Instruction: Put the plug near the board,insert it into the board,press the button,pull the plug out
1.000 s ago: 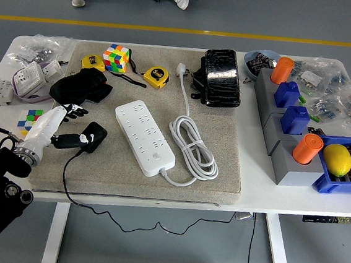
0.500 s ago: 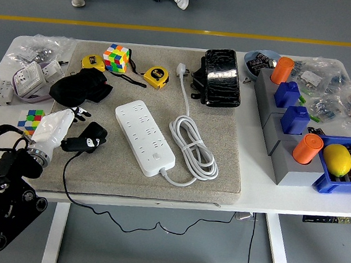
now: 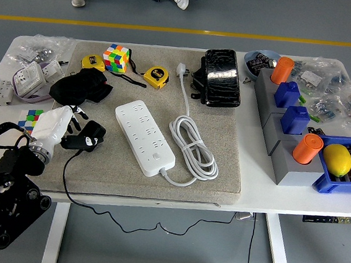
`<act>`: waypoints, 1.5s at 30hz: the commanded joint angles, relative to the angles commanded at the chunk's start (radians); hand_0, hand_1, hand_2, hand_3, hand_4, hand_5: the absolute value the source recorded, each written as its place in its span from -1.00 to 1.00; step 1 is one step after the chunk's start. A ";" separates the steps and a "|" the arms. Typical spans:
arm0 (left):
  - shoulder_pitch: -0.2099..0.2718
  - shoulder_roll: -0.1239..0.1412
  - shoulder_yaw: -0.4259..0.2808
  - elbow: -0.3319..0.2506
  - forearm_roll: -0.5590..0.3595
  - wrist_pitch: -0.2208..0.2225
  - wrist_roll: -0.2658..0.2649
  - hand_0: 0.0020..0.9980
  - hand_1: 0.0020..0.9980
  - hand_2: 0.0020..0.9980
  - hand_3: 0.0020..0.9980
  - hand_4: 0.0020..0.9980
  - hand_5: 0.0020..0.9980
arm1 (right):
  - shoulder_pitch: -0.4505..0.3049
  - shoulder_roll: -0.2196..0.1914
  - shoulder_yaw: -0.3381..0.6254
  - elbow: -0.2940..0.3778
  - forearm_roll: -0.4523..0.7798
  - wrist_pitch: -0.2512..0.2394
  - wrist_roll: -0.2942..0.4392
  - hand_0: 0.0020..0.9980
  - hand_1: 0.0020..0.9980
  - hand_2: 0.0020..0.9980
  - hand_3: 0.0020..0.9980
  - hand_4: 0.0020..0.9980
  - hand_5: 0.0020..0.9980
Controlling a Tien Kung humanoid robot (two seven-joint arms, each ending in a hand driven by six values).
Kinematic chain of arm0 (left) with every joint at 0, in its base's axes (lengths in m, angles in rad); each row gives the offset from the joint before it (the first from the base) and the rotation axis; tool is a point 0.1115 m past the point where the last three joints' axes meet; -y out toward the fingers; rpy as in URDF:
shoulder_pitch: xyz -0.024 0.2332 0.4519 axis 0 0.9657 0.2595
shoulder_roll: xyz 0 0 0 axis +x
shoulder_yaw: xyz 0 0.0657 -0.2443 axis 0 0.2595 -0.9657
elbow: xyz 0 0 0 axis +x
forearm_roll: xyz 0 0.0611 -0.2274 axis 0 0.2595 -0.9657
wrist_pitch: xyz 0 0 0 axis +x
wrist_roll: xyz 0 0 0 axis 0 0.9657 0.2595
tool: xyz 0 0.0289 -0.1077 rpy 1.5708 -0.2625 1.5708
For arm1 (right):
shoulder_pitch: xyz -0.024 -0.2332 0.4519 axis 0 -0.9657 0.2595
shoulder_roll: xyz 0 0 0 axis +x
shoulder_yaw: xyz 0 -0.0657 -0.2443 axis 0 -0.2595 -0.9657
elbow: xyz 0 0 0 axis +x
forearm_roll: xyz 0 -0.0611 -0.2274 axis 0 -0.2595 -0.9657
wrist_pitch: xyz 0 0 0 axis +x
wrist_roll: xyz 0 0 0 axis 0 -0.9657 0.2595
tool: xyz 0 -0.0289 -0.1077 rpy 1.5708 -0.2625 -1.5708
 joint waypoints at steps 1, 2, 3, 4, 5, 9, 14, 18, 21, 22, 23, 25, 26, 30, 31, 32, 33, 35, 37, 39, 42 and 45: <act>0.000 0.000 0.000 0.000 -0.005 -0.003 0.001 -0.46 -0.44 -0.22 0.05 1.00 -0.27 | 0.000 0.000 0.001 0.000 -0.001 0.000 0.000 -0.05 0.09 0.08 0.01 0.64 -0.27; 0.000 -0.001 0.000 0.000 -0.007 -0.005 0.002 -0.46 -0.44 -0.22 0.05 1.00 -0.27 | 0.000 0.000 0.001 0.000 -0.001 0.000 0.000 -0.05 0.09 0.08 0.01 0.64 -0.27; 0.000 -0.001 0.001 -0.001 -0.007 -0.007 0.003 -0.46 -0.44 -0.22 0.05 1.00 -0.27 | -0.001 0.000 0.000 0.000 0.000 0.000 0.001 -0.05 0.09 0.08 0.01 0.64 -0.27; 0.000 -0.002 0.001 -0.001 -0.010 -0.009 0.003 -0.46 -0.44 -0.22 0.05 1.00 -0.27 | -0.001 0.000 0.000 0.000 0.000 -0.001 0.001 -0.05 0.09 0.08 0.01 0.64 -0.27; 0.000 -0.002 0.001 -0.001 -0.014 -0.009 0.002 -0.51 -0.43 -0.20 0.04 1.00 -0.45 | -0.001 0.000 0.000 0.000 0.000 -0.001 0.001 -0.05 0.09 0.08 0.01 0.64 -0.28; -0.004 -0.001 0.003 -0.002 -0.024 -0.011 -0.003 -0.51 -0.43 -0.20 0.04 1.00 -0.45 | -0.002 0.000 0.001 0.000 0.000 -0.002 0.003 -0.05 0.09 0.08 0.01 0.64 -0.28; -0.003 0.001 0.008 -0.016 -0.025 -0.028 -0.014 -0.55 -0.42 -0.24 0.05 0.82 -0.85 | -0.001 0.000 0.004 0.001 -0.002 -0.004 0.006 -0.05 0.09 0.07 0.01 0.64 -0.28; -0.003 0.005 0.010 -0.031 -0.021 -0.033 -0.029 -0.56 -0.40 -0.29 0.06 0.53 -1.00 | -0.001 0.000 0.003 0.001 -0.002 -0.004 0.007 -0.05 0.09 0.07 0.01 0.64 -0.28; -0.003 0.011 0.012 -0.041 -0.040 -0.008 -0.076 -0.56 -0.40 -0.29 0.06 0.53 -1.00 | -0.001 0.000 0.002 0.001 -0.001 -0.004 0.007 -0.05 0.09 0.07 0.01 0.64 -0.28; -0.004 0.012 0.013 -0.042 -0.044 0.007 -0.096 -0.56 -0.40 -0.29 0.06 0.53 -1.00 | -0.002 0.000 0.001 0.000 -0.001 -0.005 0.007 -0.05 0.09 0.07 0.01 0.64 -0.28; -0.005 0.014 0.014 -0.041 -0.052 0.020 -0.115 -0.56 -0.45 -0.30 0.05 0.49 -0.98 | -0.002 0.000 0.001 0.001 -0.001 -0.005 0.007 -0.05 0.09 0.07 0.01 0.64 -0.29; -0.012 0.019 0.022 -0.031 -0.092 0.054 -0.184 -0.56 -0.45 -0.30 0.05 0.49 -0.98 | -0.002 0.000 -0.001 0.000 0.001 -0.005 0.007 -0.05 0.09 0.07 0.01 0.64 -0.29; -0.016 0.021 0.026 -0.027 -0.102 0.064 -0.214 -0.56 -0.45 -0.30 0.05 0.49 -0.98 | -0.002 0.000 -0.001 0.000 0.001 -0.005 0.007 -0.05 0.09 0.07 0.01 0.64 -0.29; -0.038 0.031 0.058 0.000 -0.195 0.077 -0.348 -0.55 -0.47 -0.32 0.04 0.51 -0.94 | -0.001 0.000 0.001 0.000 0.001 -0.005 0.007 -0.05 0.09 0.07 0.01 0.64 -0.29; -0.048 0.034 0.072 0.011 -0.229 0.063 -0.383 -0.55 -0.47 -0.32 0.04 0.51 -0.94 | -0.001 0.000 0.000 0.000 0.002 -0.005 0.007 -0.05 0.09 0.07 0.01 0.64 -0.29; -0.056 0.037 0.082 0.018 -0.266 0.051 -0.416 -0.55 -0.47 -0.32 0.04 0.51 -0.94 | -0.001 0.000 0.001 0.001 0.001 -0.004 0.007 -0.05 0.09 0.07 0.01 0.64 -0.29; -0.063 0.038 0.093 0.024 -0.293 0.042 -0.435 -0.55 -0.47 -0.32 0.04 0.51 -0.94 | -0.001 -0.001 0.001 0.001 0.001 -0.004 0.007 -0.05 0.09 0.07 0.01 0.64 -0.29; -0.077 0.040 0.109 0.033 -0.315 0.033 -0.453 -0.56 -0.44 -0.33 0.04 0.51 -0.91 | -0.001 -0.001 0.000 0.001 0.001 -0.004 0.007 -0.05 0.08 0.07 0.01 0.63 -0.29; -0.093 0.039 0.128 0.046 -0.318 0.036 -0.460 -0.56 -0.44 -0.33 0.04 0.51 -0.91 | -0.002 -0.002 -0.001 0.001 0.002 -0.004 0.007 -0.05 0.08 0.07 0.01 0.63 -0.29; -0.103 0.037 0.138 0.055 -0.312 0.044 -0.464 -0.56 -0.44 -0.33 0.04 0.51 -0.91 | -0.003 -0.002 -0.001 0.001 0.003 -0.004 0.007 -0.05 0.08 0.07 0.01 0.63 -0.29; -0.124 0.031 0.155 0.076 -0.297 0.056 -0.476 -0.55 -0.44 -0.33 0.04 0.51 -0.89 | -0.005 -0.002 -0.004 0.001 0.005 -0.004 0.007 -0.05 0.08 0.07 0.01 0.63 -0.29; -0.142 0.026 0.169 0.094 -0.271 0.059 -0.481 -0.55 -0.44 -0.33 0.04 0.51 -0.89 | -0.004 -0.002 -0.005 0.001 0.005 -0.004 0.007 -0.05 0.08 0.07 0.01 0.63 -0.29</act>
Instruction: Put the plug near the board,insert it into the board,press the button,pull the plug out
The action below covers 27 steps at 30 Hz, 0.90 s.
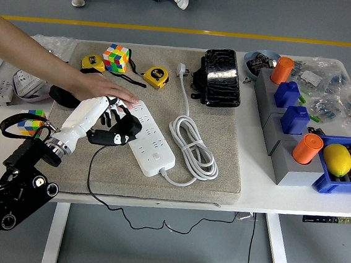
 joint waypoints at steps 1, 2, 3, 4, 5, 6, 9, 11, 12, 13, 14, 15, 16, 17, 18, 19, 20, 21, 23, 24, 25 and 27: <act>-0.007 -0.003 0.005 0.007 0.019 0.000 0.001 -0.55 -0.44 -0.33 0.04 0.51 -0.89 | 0.000 0.000 0.001 0.000 0.000 0.000 0.000 -0.05 0.08 0.07 0.01 0.63 -0.29; -0.011 -0.005 0.008 0.014 0.034 0.000 0.001 -0.55 -0.45 -0.33 0.04 0.51 -0.88 | 0.000 0.000 0.001 0.000 0.000 0.000 0.000 -0.05 0.08 0.07 0.01 0.63 -0.29; -0.015 -0.007 0.011 0.020 0.042 -0.001 0.003 -0.55 -0.45 -0.33 0.04 0.51 -0.88 | 0.001 0.000 0.001 0.000 0.000 0.000 0.000 -0.05 0.08 0.07 0.01 0.63 -0.29; -0.017 -0.008 0.013 0.025 0.045 -0.002 0.004 -0.55 -0.45 -0.33 0.04 0.51 -0.88 | 0.001 0.000 0.001 0.000 0.000 0.000 0.000 -0.05 0.08 0.07 0.01 0.63 -0.29; -0.019 -0.009 0.014 0.029 0.048 -0.003 0.004 -0.55 -0.45 -0.33 0.04 0.51 -0.88 | 0.001 0.000 0.001 0.000 0.000 0.000 0.001 -0.05 0.08 0.07 0.01 0.63 -0.29; -0.021 -0.011 0.017 0.036 0.058 -0.004 0.005 -0.55 -0.45 -0.33 0.04 0.51 -0.88 | 0.001 0.000 0.002 0.001 -0.001 0.000 0.001 -0.05 0.08 0.07 0.01 0.63 -0.29; -0.022 -0.012 0.022 0.045 0.064 -0.003 0.004 -0.55 -0.46 -0.32 0.04 0.51 -0.86 | 0.001 0.000 0.002 0.001 0.000 0.000 0.001 -0.05 0.08 0.07 0.01 0.63 -0.29; -0.022 -0.012 0.022 0.052 0.072 -0.003 0.005 -0.55 -0.46 -0.32 0.04 0.51 -0.86 | 0.000 0.000 0.002 0.000 0.000 0.000 0.001 -0.05 0.08 0.07 0.01 0.63 -0.29; -0.021 -0.012 0.022 0.054 0.076 -0.004 0.006 -0.55 -0.46 -0.32 0.04 0.51 -0.86 | 0.000 0.001 0.002 0.000 0.000 0.000 0.001 -0.05 0.08 0.07 0.01 0.63 -0.29; -0.021 -0.012 0.021 0.055 0.079 -0.004 0.006 -0.55 -0.46 -0.32 0.04 0.51 -0.86 | 0.000 0.001 0.002 0.000 0.000 0.000 0.001 -0.05 0.08 0.07 0.01 0.63 -0.29; -0.019 -0.011 0.021 0.056 0.078 -0.005 0.006 -0.55 -0.46 -0.32 0.04 0.52 -0.86 | 0.000 0.001 0.003 0.000 0.000 0.000 0.001 -0.05 0.08 0.07 0.01 0.63 -0.29; -0.018 -0.010 0.021 0.056 0.080 -0.004 0.006 -0.55 -0.46 -0.32 0.04 0.52 -0.86 | 0.000 0.001 0.003 0.001 -0.001 0.000 0.001 -0.05 0.08 0.07 0.01 0.63 -0.29; -0.017 -0.010 0.021 0.057 0.082 -0.004 0.006 -0.55 -0.46 -0.32 0.04 0.52 -0.86 | -0.001 0.001 0.003 0.001 -0.001 0.000 0.001 -0.05 0.08 0.07 0.01 0.63 -0.29; -0.017 -0.009 0.021 0.059 0.082 -0.004 0.006 -0.55 -0.46 -0.32 0.04 0.52 -0.86 | -0.001 0.001 0.003 0.001 -0.001 0.001 0.002 -0.05 0.08 0.07 0.01 0.63 -0.29; -0.018 -0.009 0.020 0.063 0.085 -0.004 0.006 -0.55 -0.46 -0.32 0.04 0.52 -0.86 | 0.000 0.001 0.004 0.001 -0.003 0.001 0.002 -0.05 0.08 0.07 0.01 0.63 -0.29; -0.018 -0.009 0.020 0.065 0.087 -0.004 0.006 -0.55 -0.46 -0.32 0.04 0.52 -0.86 | 0.001 0.001 0.006 0.001 -0.004 0.001 0.002 -0.05 0.08 0.07 0.01 0.63 -0.29; -0.018 -0.009 0.020 0.067 0.089 -0.004 0.007 -0.55 -0.46 -0.32 0.04 0.52 -0.86 | 0.001 0.001 0.007 0.002 -0.005 0.000 0.002 -0.05 0.08 0.07 0.01 0.63 -0.29; -0.018 -0.008 0.020 0.069 0.089 -0.004 0.006 -0.55 -0.46 -0.32 0.04 0.52 -0.86 | 0.001 0.001 0.009 0.002 -0.007 0.000 0.002 -0.05 0.08 0.07 0.01 0.63 -0.29; -0.016 -0.007 0.016 0.071 0.093 -0.006 0.009 -0.55 -0.46 -0.32 0.04 0.52 -0.86 | 0.001 0.001 0.011 0.003 -0.009 0.000 0.002 -0.05 0.08 0.07 0.01 0.63 -0.29; -0.014 -0.006 0.013 0.072 0.096 -0.007 0.010 -0.55 -0.46 -0.32 0.04 0.52 -0.86 | 0.002 0.001 0.011 0.004 -0.010 0.000 0.002 -0.05 0.08 0.07 0.01 0.63 -0.29; -0.012 -0.006 0.010 0.073 0.098 -0.007 0.012 -0.55 -0.46 -0.32 0.04 0.52 -0.86 | 0.002 0.001 0.013 0.004 -0.011 0.001 0.002 -0.05 0.08 0.07 0.01 0.63 -0.29; -0.011 -0.005 0.008 0.074 0.099 -0.009 0.014 -0.55 -0.46 -0.31 0.04 0.52 -0.85 | 0.002 0.001 0.015 0.005 -0.014 0.001 0.002 -0.05 0.08 0.07 0.01 0.63 -0.29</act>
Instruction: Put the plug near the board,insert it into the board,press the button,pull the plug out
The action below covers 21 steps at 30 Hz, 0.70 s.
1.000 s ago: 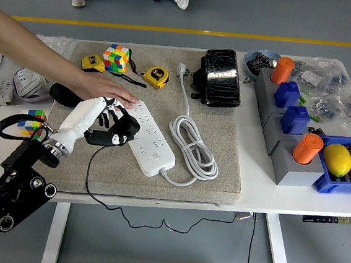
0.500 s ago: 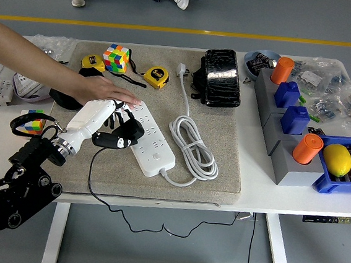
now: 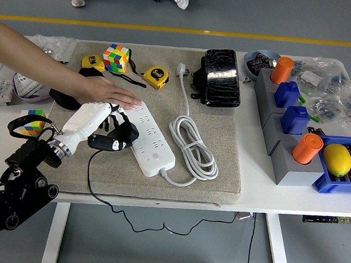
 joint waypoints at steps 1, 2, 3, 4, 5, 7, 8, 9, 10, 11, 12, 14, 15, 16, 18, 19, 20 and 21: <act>0.001 0.001 0.000 0.000 0.002 0.000 0.000 -0.55 -0.46 -0.31 0.04 0.52 -0.85 | 0.000 0.000 0.001 0.000 0.000 0.000 0.000 -0.05 0.08 0.07 0.01 0.63 -0.29; 0.002 0.001 0.001 -0.001 0.004 0.000 0.001 -0.55 -0.46 -0.31 0.04 0.52 -0.85 | 0.000 0.000 0.001 0.000 0.000 0.000 0.000 -0.05 0.08 0.07 0.01 0.63 -0.29; 0.003 0.002 0.001 -0.002 0.004 -0.001 0.002 -0.55 -0.46 -0.31 0.04 0.52 -0.85 | 0.000 0.000 0.001 0.000 -0.001 0.000 0.000 -0.05 0.08 0.07 0.01 0.63 -0.29; 0.004 0.003 0.002 -0.002 0.004 -0.002 0.002 -0.55 -0.46 -0.31 0.04 0.52 -0.85 | 0.000 0.000 0.001 0.000 -0.001 0.000 0.001 -0.05 0.08 0.07 0.01 0.63 -0.29; 0.004 0.003 0.002 -0.003 0.004 -0.002 0.002 -0.55 -0.45 -0.31 0.04 0.52 -0.85 | 0.000 0.000 0.001 0.000 -0.001 0.000 0.000 -0.05 0.08 0.07 0.01 0.63 -0.29; 0.005 0.003 0.003 -0.002 0.004 -0.003 0.002 -0.55 -0.45 -0.31 0.04 0.52 -0.85 | 0.000 0.000 0.002 0.000 -0.002 0.000 0.001 -0.05 0.08 0.07 0.01 0.63 -0.29; 0.005 0.003 0.004 -0.002 0.003 -0.004 0.002 -0.55 -0.45 -0.31 0.04 0.52 -0.85 | -0.001 0.000 0.002 0.000 -0.002 0.000 0.001 -0.05 0.08 0.07 0.01 0.63 -0.29; 0.006 0.003 0.003 -0.001 0.000 -0.006 0.000 -0.55 -0.45 -0.31 0.04 0.52 -0.85 | -0.001 0.000 0.001 0.000 -0.002 0.000 0.001 -0.05 0.08 0.07 0.01 0.63 -0.29; 0.006 0.002 0.001 -0.002 -0.003 -0.008 0.001 -0.55 -0.45 -0.31 0.04 0.52 -0.85 | 0.000 0.000 0.001 0.000 -0.002 0.000 0.001 -0.05 0.08 0.07 0.01 0.63 -0.29; 0.006 0.002 0.000 -0.002 -0.001 -0.010 0.005 -0.50 -0.24 -0.05 0.08 0.94 -0.65 | 0.000 0.000 0.001 0.001 -0.002 0.000 0.001 -0.04 0.08 0.07 0.01 0.63 -0.29; 0.006 0.001 -0.001 -0.003 0.000 -0.012 0.009 -0.50 -0.24 -0.05 0.08 0.94 -0.65 | 0.000 0.000 0.001 0.000 -0.002 0.000 0.001 -0.04 0.08 0.07 0.01 0.63 -0.29; 0.006 0.000 -0.005 -0.003 -0.007 -0.014 0.017 -0.50 -0.24 -0.05 0.08 0.94 -0.65 | 0.000 0.001 0.001 0.001 -0.001 0.000 0.001 -0.04 0.08 0.07 0.01 0.63 -0.29; 0.006 -0.001 -0.006 -0.003 -0.005 -0.017 0.021 -0.50 -0.24 -0.05 0.08 0.94 -0.65 | 0.000 0.001 0.001 0.001 -0.001 0.000 0.001 -0.04 0.08 0.07 0.01 0.63 -0.29; 0.005 -0.001 -0.006 -0.004 -0.005 -0.018 0.022 -0.50 -0.24 -0.05 0.08 0.94 -0.65 | 0.000 0.001 0.001 0.000 -0.001 0.000 0.001 -0.04 0.08 0.07 0.01 0.63 -0.29; 0.004 -0.001 -0.005 -0.005 -0.005 -0.018 0.026 -0.37 -0.03 0.06 0.12 1.00 -0.42 | 0.000 0.001 0.002 0.000 -0.001 0.000 0.001 -0.05 0.08 0.07 0.01 0.63 -0.29; 0.004 -0.002 -0.006 -0.005 -0.006 -0.020 0.027 -0.37 -0.03 0.06 0.12 1.00 -0.42 | -0.001 0.001 0.002 0.001 -0.001 0.000 0.001 -0.05 0.08 0.07 0.01 0.63 -0.29; 0.004 -0.002 -0.007 -0.006 -0.007 -0.023 0.028 -0.37 -0.03 0.06 0.12 1.00 -0.42 | -0.001 0.001 0.002 0.001 -0.001 0.000 0.001 -0.05 0.08 0.07 0.01 0.63 -0.29; 0.005 -0.002 -0.009 -0.008 -0.005 -0.028 0.031 -0.37 -0.03 0.06 0.12 1.00 -0.42 | -0.001 0.001 0.001 0.000 -0.001 0.000 0.000 -0.05 0.08 0.07 0.01 0.63 -0.29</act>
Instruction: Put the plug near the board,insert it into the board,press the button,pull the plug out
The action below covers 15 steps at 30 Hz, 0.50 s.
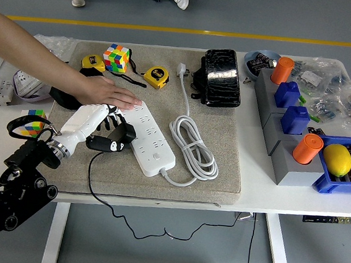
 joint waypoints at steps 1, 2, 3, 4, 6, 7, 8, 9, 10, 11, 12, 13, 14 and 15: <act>0.000 0.000 -0.002 -0.002 0.000 -0.005 0.003 -0.37 -0.03 0.06 0.12 1.00 -0.42 | 0.000 0.000 0.000 0.000 0.000 0.000 0.000 -0.05 0.08 0.07 0.01 0.63 -0.29; 0.001 0.000 -0.003 -0.003 0.000 -0.009 0.004 -0.32 0.13 0.17 0.28 1.00 -0.13 | 0.000 0.000 0.001 0.000 -0.001 0.000 0.000 -0.04 0.08 0.07 0.01 0.63 -0.30; 0.002 0.001 -0.005 -0.007 0.000 -0.017 0.006 -0.32 0.13 0.17 0.28 1.00 -0.13 | 0.000 0.000 0.001 0.000 -0.001 0.000 0.000 -0.04 0.08 0.07 0.01 0.63 -0.30; 0.003 0.001 -0.006 -0.009 -0.002 -0.021 0.007 -0.32 0.13 0.17 0.28 1.00 -0.13 | 0.000 0.000 0.001 0.000 -0.001 0.001 0.000 -0.04 0.08 0.07 0.01 0.63 -0.30; 0.007 0.002 -0.010 -0.018 -0.008 -0.026 0.004 -0.32 0.13 0.17 0.28 1.00 -0.13 | 0.000 0.000 0.002 0.001 -0.002 0.001 0.001 -0.04 0.08 0.07 0.01 0.63 -0.30; 0.009 0.003 -0.013 -0.022 -0.011 -0.028 0.003 -0.32 0.13 0.17 0.28 1.00 -0.13 | -0.001 0.000 0.002 0.000 -0.002 0.001 0.001 -0.04 0.08 0.07 0.01 0.63 -0.30; 0.012 0.004 -0.015 -0.027 -0.016 -0.029 0.001 -0.35 0.14 0.18 0.32 1.00 -0.02 | -0.001 0.000 0.001 0.000 -0.002 0.001 0.000 -0.04 0.08 0.07 0.01 0.63 -0.30; 0.014 0.005 -0.016 -0.032 -0.020 -0.028 -0.001 -0.35 0.14 0.18 0.32 1.00 -0.02 | -0.001 0.000 0.001 0.000 -0.002 0.001 0.000 -0.04 0.08 0.07 0.01 0.63 -0.30; 0.017 0.006 -0.019 -0.039 -0.023 -0.028 -0.004 -0.35 0.14 0.18 0.32 1.00 -0.02 | -0.001 0.000 0.001 0.000 -0.002 0.001 0.000 -0.04 0.08 0.07 0.01 0.63 -0.30; 0.020 0.007 -0.021 -0.046 -0.025 -0.026 -0.006 -0.35 0.14 0.18 0.32 1.00 -0.02 | -0.001 0.000 0.001 0.000 -0.002 0.001 0.000 -0.04 0.08 0.07 0.01 0.63 -0.30; 0.022 0.007 -0.023 -0.052 -0.028 -0.025 -0.008 -0.35 0.14 0.18 0.32 1.00 -0.02 | -0.001 0.000 0.001 0.000 -0.002 0.001 0.001 -0.04 0.08 0.07 0.01 0.63 -0.30; 0.024 0.009 -0.025 -0.057 -0.031 -0.022 -0.010 -0.35 0.14 0.18 0.32 1.00 -0.02 | -0.001 0.001 0.002 0.000 -0.001 0.001 0.001 -0.04 0.08 0.07 0.01 0.63 -0.30; 0.028 0.009 -0.029 -0.064 -0.033 -0.018 -0.013 -0.33 0.15 0.19 0.34 1.00 0.03 | -0.001 0.001 0.002 0.000 -0.002 0.001 0.001 -0.04 0.08 0.07 0.01 0.63 -0.30; 0.033 0.010 -0.035 -0.071 -0.035 -0.014 -0.017 -0.33 0.15 0.19 0.34 1.00 0.03 | 0.000 0.001 0.003 0.000 -0.002 0.001 0.001 -0.04 0.08 0.07 0.01 0.63 -0.30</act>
